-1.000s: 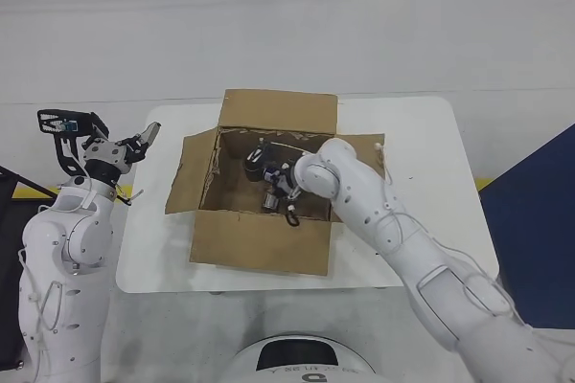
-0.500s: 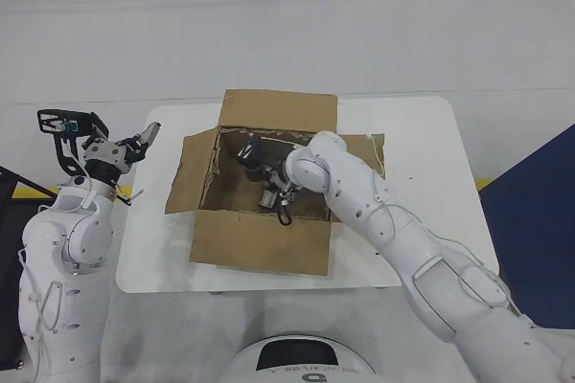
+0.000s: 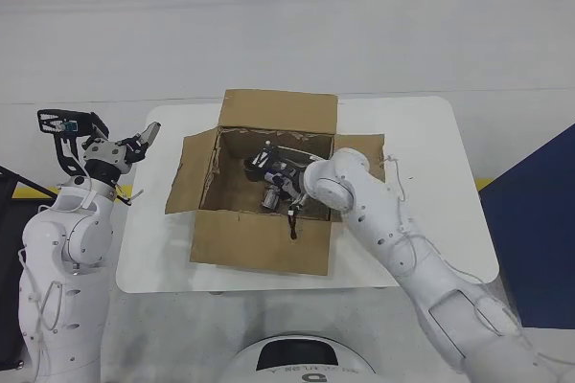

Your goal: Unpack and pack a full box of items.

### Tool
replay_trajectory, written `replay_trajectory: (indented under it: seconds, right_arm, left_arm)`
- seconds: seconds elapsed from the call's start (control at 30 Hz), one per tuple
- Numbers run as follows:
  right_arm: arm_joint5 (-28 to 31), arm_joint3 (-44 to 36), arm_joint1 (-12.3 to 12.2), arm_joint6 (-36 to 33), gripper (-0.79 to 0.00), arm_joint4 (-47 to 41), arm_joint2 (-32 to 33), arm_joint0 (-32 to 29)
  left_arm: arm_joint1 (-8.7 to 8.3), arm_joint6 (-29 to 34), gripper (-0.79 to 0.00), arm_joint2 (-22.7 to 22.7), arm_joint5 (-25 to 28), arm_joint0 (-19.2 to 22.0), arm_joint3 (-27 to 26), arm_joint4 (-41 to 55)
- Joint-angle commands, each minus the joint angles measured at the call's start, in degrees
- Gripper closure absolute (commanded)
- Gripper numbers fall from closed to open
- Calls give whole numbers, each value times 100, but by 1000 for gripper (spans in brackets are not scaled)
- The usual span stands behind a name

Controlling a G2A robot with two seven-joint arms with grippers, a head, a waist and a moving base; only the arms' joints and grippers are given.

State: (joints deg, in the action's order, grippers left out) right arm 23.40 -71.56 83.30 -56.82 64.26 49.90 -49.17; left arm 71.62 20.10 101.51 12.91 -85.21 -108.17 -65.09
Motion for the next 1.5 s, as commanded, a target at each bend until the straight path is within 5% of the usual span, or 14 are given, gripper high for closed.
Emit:
replay_trajectory:
  seconds: [0.0, 0.2, 0.47, 0.7, 0.77, 0.83, 0.87, 1.13, 1.47]
  right_arm:
    - [62, 203, 27, -11, -160, -158, -38, 106]
    - [146, 615, 109, 40, -203, -351, -211, 380]
    - [150, 1247, 255, -2, -108, -593, -481, 763]
    - [188, 1781, 399, 45, -212, -740, -733, 1031]
    - [199, 1903, 429, 97, -160, -765, -776, 1085]
    - [204, 1987, 456, 157, 0, -771, -816, 1132]
    - [213, 2019, 467, 196, 0, -762, -837, 1148]
    - [198, 1786, 441, 584, 0, -431, -869, 1082]
    - [192, 554, 120, 726, 0, 133, -416, 417]
  left_arm:
    - [0, 0, -785, 0, 0, 0, 0, 0]
    - [0, 0, -785, 0, 0, 0, 0, 0]
    - [0, 0, -785, 0, 0, 0, 0, 0]
    - [0, 0, -785, 0, 0, 0, 0, 0]
    - [0, 0, -785, 0, 0, 0, 0, 0]
    - [0, 0, -785, 0, 0, 0, 0, 0]
    - [0, 0, -785, 0, 0, 0, 0, 0]
    - [0, 0, -785, 0, 0, 0, 0, 0]
    - [0, 0, -785, 0, 0, 0, 0, 0]
